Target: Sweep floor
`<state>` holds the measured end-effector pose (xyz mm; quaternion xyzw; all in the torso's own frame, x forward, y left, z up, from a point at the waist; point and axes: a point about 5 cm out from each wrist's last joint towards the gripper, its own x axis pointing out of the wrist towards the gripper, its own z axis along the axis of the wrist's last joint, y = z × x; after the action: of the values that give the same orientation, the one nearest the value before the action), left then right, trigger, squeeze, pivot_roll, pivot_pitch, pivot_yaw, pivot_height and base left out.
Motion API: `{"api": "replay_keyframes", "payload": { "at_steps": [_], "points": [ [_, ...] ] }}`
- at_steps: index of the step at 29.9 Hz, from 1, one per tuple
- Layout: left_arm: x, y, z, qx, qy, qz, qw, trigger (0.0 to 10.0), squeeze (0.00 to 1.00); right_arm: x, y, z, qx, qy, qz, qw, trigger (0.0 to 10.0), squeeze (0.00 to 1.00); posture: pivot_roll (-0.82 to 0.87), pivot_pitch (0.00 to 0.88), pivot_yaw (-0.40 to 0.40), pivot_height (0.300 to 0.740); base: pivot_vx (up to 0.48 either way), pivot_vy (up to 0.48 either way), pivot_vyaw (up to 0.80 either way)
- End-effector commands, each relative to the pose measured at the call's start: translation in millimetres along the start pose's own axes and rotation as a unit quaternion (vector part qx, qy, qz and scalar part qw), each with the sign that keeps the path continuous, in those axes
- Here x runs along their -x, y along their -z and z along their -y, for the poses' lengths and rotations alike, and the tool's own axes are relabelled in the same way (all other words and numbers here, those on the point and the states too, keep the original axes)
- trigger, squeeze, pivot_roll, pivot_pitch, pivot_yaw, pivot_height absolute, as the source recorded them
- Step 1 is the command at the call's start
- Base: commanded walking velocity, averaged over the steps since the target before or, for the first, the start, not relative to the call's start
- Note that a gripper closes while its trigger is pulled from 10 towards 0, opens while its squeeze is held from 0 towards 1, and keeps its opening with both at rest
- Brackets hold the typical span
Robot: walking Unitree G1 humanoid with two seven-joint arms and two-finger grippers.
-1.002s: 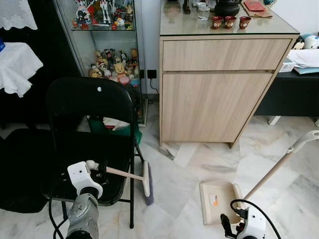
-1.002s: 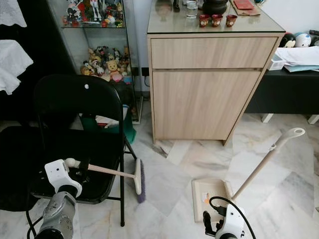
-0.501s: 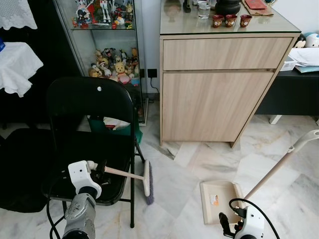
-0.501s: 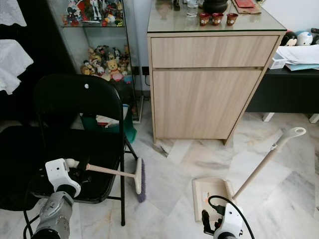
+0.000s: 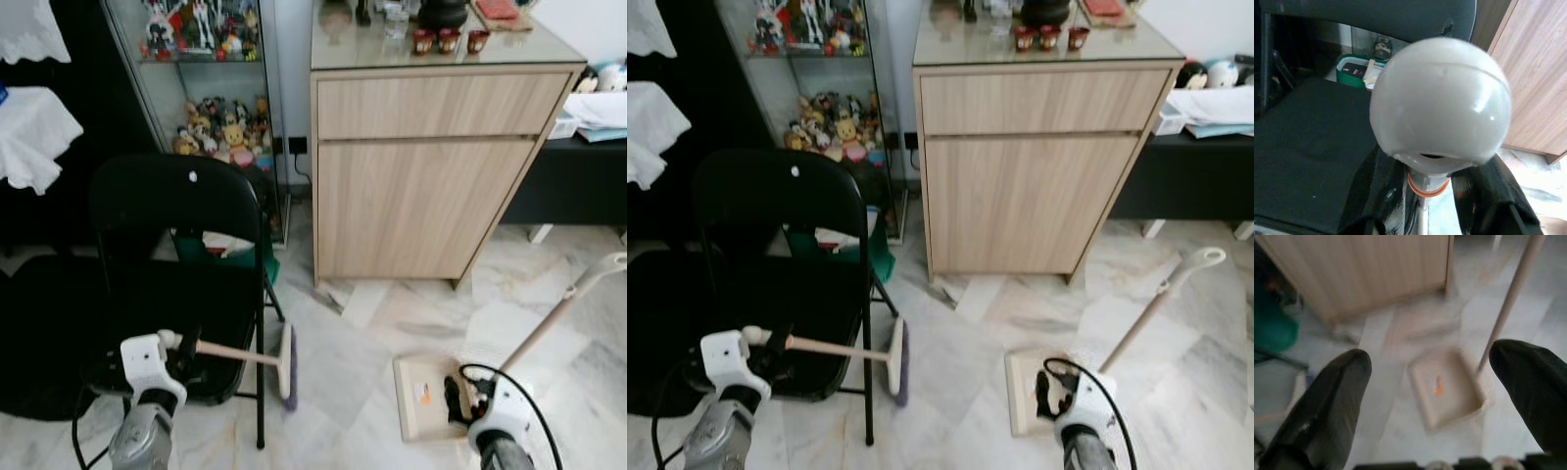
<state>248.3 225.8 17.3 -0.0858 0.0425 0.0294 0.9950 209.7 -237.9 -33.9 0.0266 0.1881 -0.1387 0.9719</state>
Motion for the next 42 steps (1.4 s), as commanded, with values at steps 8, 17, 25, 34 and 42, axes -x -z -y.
{"api": "replay_keyframes", "payload": {
  "at_steps": [8, 17, 25, 34, 42],
  "points": [
    [8.6, -9, -14.9, -0.034, -0.016, 0.0, 0.999, 10.0, 0.0, 25.5, -43, -6.5, 0.063, -0.05, 0.157, 0.984, 10.0, 0.0, -0.1, 0.049, 0.08, 0.74, 0.0, 0.0, 0.0],
    [15.5, -14, -17.6, -0.047, -0.022, 0.008, 0.999, 10.0, 0.0, 40.6, -80, -18.3, 0.112, -0.129, 0.213, 0.962, 10.0, 0.0, -0.11, 0.04, 0.063, 0.74, 0.0, 0.0, 0.0],
    [25.1, -21, -22.7, -0.076, -0.014, 0.01, 0.997, 10.0, 0.0, 45.4, -90, -26.0, 0.09, -0.128, 0.207, 0.966, 10.0, 0.0, -0.08, 0.024, 0.06, 0.74, 0.0, 0.0, 0.0],
    [24.1, -25, -23.6, -0.085, -0.009, 0.004, 0.996, 10.0, 0.0, 46.1, -95, -30.5, 0.083, -0.119, 0.203, 0.968, 10.0, 0.0, -0.09, 0.013, 0.075, 0.74, 0.0, -0.478, 0.0],
    [21.7, -26, -22.1, -0.092, -0.001, 0.001, 0.996, 10.0, 0.0, 44.3, -98, -34.3, 0.076, -0.114, 0.203, 0.97, 10.0, 0.0, -0.09, 0.015, 0.081, 0.74, 0.0, -0.48, 0.0]
  ]
}}
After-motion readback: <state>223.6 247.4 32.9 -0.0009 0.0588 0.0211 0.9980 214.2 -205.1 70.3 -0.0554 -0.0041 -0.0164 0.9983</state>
